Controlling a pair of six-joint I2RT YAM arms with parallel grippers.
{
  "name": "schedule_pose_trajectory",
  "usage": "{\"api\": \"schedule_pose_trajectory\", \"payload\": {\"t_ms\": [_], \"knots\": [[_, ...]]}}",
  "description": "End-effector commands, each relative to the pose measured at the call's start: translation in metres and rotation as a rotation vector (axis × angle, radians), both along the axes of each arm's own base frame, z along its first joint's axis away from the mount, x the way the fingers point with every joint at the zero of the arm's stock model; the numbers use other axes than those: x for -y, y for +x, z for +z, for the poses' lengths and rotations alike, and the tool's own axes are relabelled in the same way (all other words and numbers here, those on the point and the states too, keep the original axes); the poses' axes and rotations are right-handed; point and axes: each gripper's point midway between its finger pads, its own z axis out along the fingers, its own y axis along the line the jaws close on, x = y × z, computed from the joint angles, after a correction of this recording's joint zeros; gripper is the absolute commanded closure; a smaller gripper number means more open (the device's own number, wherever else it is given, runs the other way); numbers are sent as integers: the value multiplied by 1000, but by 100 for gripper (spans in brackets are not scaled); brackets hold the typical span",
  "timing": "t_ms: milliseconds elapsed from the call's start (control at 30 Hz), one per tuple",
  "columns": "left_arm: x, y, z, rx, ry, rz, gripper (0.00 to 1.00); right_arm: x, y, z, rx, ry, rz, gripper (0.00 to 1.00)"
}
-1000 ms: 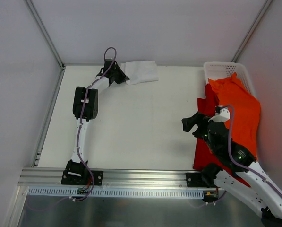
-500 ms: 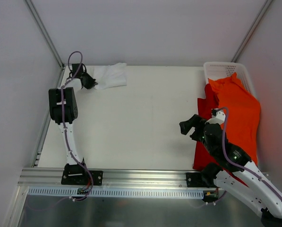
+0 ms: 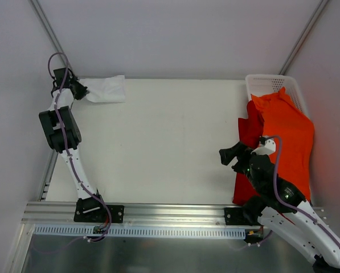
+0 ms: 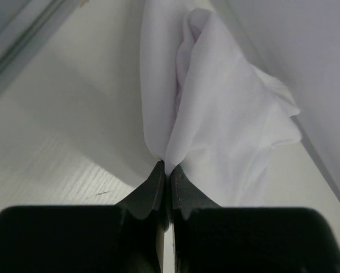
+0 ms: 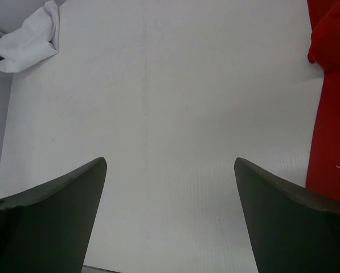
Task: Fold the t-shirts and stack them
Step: Put the neatly folded tshirt into the corner of the board with the left arm
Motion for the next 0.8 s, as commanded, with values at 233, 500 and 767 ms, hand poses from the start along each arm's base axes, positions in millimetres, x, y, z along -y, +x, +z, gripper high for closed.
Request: {"api": "schedule_pose_trajectory", "payload": {"t_ms": [233,500,767], "knots": [[-71,2,34,71,26,62,87,-10,7,-13,-43,-17,-1,0],[-86,-1,37,83,29,73,1,-8,5,-16,-54,-26,-1,1],[-73,-1,100,214,-62,59,1,-8,2,-17,-57,-12,10,0]]}}
